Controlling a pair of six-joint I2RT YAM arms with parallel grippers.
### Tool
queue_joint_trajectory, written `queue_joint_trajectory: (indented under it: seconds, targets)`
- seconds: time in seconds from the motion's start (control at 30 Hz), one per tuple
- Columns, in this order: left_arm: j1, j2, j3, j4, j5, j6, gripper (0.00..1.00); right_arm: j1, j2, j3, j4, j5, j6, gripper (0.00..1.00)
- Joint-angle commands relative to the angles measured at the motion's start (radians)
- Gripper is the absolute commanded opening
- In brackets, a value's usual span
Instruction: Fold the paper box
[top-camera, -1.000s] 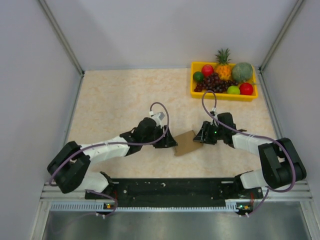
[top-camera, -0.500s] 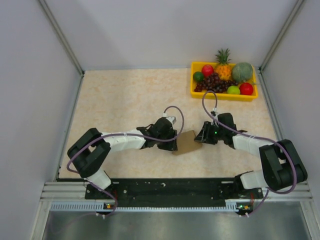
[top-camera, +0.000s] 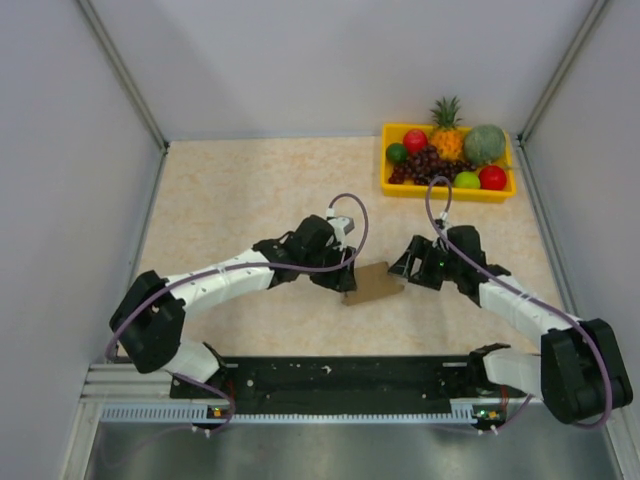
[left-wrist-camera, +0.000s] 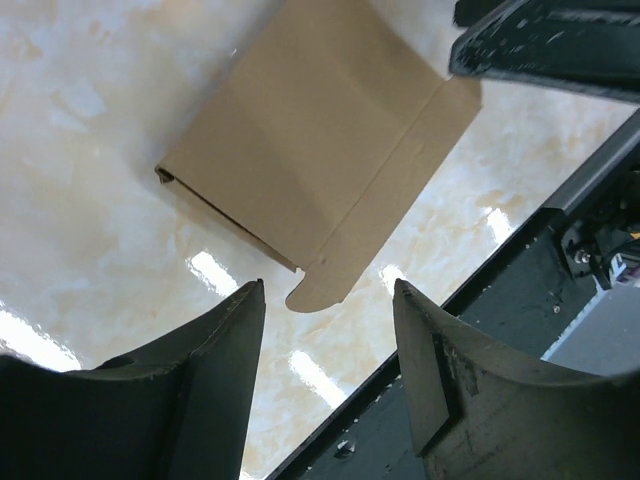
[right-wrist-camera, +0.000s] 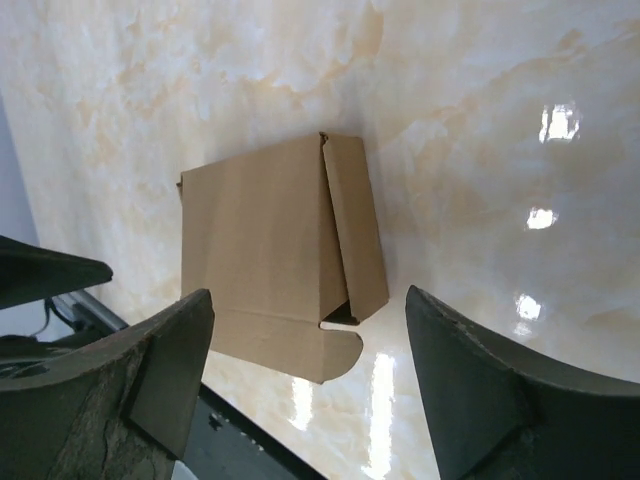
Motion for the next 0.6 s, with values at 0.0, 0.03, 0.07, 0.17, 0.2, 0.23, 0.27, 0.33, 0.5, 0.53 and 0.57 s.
queue_joint_trajectory:
  seconds: [0.0, 0.03, 0.07, 0.17, 0.2, 0.23, 0.27, 0.33, 0.5, 0.53, 0.57]
  targets:
    - [0.018, -0.039, 0.058, 0.01, 0.082, 0.115, 0.58, -0.006, -0.085, -0.085, 0.006, -0.028, 0.179, 0.77]
    - [0.02, -0.028, 0.089, 0.005, 0.083, 0.125, 0.57, -0.007, -0.1, -0.106, 0.022, -0.027, 0.213, 0.74]
    - [0.02, -0.007, 0.104, 0.002, 0.084, 0.136, 0.56, -0.007, -0.114, -0.144, 0.057, -0.028, 0.262, 0.74]
    - [0.018, 0.07, 0.153, 0.02, 0.116, 0.174, 0.42, -0.006, -0.151, -0.188, 0.094, -0.022, 0.299, 0.65]
    - [0.02, 0.096, 0.205, 0.001, 0.135, 0.18, 0.4, -0.006, -0.149, -0.188, 0.094, -0.027, 0.296, 0.64]
    - [0.018, 0.118, 0.218, -0.033, 0.159, 0.182, 0.38, -0.006, -0.148, -0.183, 0.094, -0.034, 0.285, 0.63]
    - [0.012, 0.142, 0.225, -0.027, 0.161, 0.18, 0.38, -0.006, -0.149, -0.177, 0.094, -0.036, 0.279, 0.63]
    - [0.008, 0.162, 0.225, 0.009, 0.185, 0.188, 0.38, -0.006, -0.157, -0.174, 0.077, -0.02, 0.279, 0.63]
    - [-0.018, 0.251, 0.27, 0.004, 0.185, 0.218, 0.4, -0.007, -0.185, -0.183, 0.069, 0.009, 0.305, 0.59]
    - [-0.021, 0.268, 0.277, -0.004, 0.187, 0.225, 0.39, -0.007, -0.186, -0.173, 0.065, 0.012, 0.289, 0.56]
    - [-0.025, 0.294, 0.279, -0.007, 0.184, 0.229, 0.38, -0.009, -0.186, -0.156, 0.05, 0.012, 0.206, 0.53]
